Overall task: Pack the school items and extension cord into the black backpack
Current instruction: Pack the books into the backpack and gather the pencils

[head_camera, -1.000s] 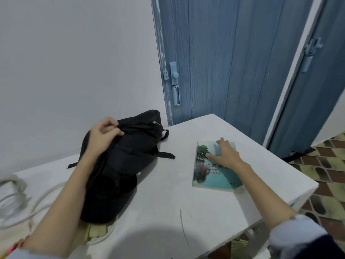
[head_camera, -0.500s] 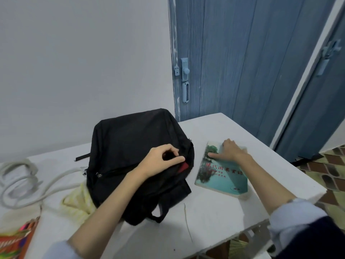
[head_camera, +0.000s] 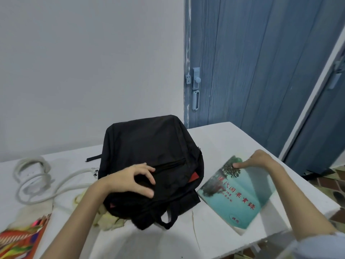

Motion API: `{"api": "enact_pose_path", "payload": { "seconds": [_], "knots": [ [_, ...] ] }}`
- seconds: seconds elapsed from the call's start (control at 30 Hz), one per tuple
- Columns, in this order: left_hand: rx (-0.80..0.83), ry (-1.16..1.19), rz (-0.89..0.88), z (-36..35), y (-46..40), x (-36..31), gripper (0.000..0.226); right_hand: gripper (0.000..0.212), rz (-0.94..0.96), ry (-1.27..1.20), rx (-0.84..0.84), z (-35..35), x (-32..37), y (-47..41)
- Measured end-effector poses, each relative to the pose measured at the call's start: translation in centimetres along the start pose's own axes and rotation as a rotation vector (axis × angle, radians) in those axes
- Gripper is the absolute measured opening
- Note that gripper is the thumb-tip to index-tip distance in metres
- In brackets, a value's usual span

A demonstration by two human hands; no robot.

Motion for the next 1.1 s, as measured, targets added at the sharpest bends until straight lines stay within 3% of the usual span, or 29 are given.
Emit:
{"api": "enact_pose_path", "payload": {
  "seconds": [0.1, 0.17, 0.23, 0.3, 0.4, 0.47, 0.57, 0.67, 0.73, 0.77, 0.87, 0.93, 0.97, 1.1],
  "knots": [
    [0.224, -0.144, 0.03, -0.9, 0.7, -0.1, 0.039, 0.07, 0.092, -0.152, 0.023, 1.9, 0.7, 1.4],
    [0.19, -0.095, 0.022, -0.6, 0.5, -0.1, 0.022, 0.047, 0.169, -0.254, 0.015, 3.0, 1.2, 2.1],
    [0.1, -0.019, 0.02, 0.4, 0.1, 0.1, 0.027, 0.031, 0.276, -0.336, 0.003, 3.7, 2.1, 3.0],
    [-0.224, -0.016, 0.017, 2.8, -0.1, 0.0, 0.025, 0.018, 0.375, -0.365, -0.055, 4.4, 3.0, 3.8],
    [-0.972, -0.269, 0.074, 7.0, 0.9, -1.2, 0.007, 0.016, 0.468, -0.346, -0.179, 6.1, 4.0, 5.0],
    [-1.17, -0.33, 0.077, 7.3, 1.0, -1.9, 0.014, 0.012, 0.484, -0.361, -0.29, 7.7, 4.6, 6.0],
    [-1.025, -0.287, 0.023, 5.2, -0.2, -0.8, 0.023, 0.008, 0.472, -0.586, -0.402, 9.9, 4.7, 7.3],
    [-0.779, -0.239, -0.061, 2.7, -0.5, 0.6, 0.077, 0.007, 0.412, -0.826, -0.372, 10.2, 4.5, 7.9],
    [-0.718, -0.443, -0.036, 1.8, -0.1, 1.7, 0.11, 0.007, 0.345, -0.885, -0.267, 9.0, 4.7, 8.1],
    [-0.694, -0.573, -0.015, 1.4, 0.2, 2.4, 0.115, 0.011, 0.323, -0.888, -0.192, 8.0, 4.9, 7.9],
    [-0.655, -0.767, -0.054, 1.4, 0.5, 4.0, 0.106, 0.019, 0.268, -0.883, 0.085, 4.4, 5.4, 8.1],
    [-0.653, -0.785, -0.145, 2.0, 0.3, 4.4, 0.086, 0.026, 0.256, -0.896, 0.264, 2.1, 5.8, 8.4],
    [-0.676, -0.77, -0.171, 2.6, 0.3, 4.2, 0.073, 0.04, 0.256, -0.897, 0.353, 1.0, 6.1, 8.6],
    [-0.963, -0.581, -0.15, 7.0, 0.3, 1.5, 0.04, 0.072, 0.215, -0.974, 0.668, -2.4, 7.3, 9.9]
  ]
}}
Point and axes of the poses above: each hand's wrist, its own y-axis away from the middle knuckle, its own z-axis out of the back of the hand, x = y × z, the point moved 4 cm from there along -y, towards the middle knuckle, and after that the axes turned 6 degrees about -x, right-handed, at the moved point
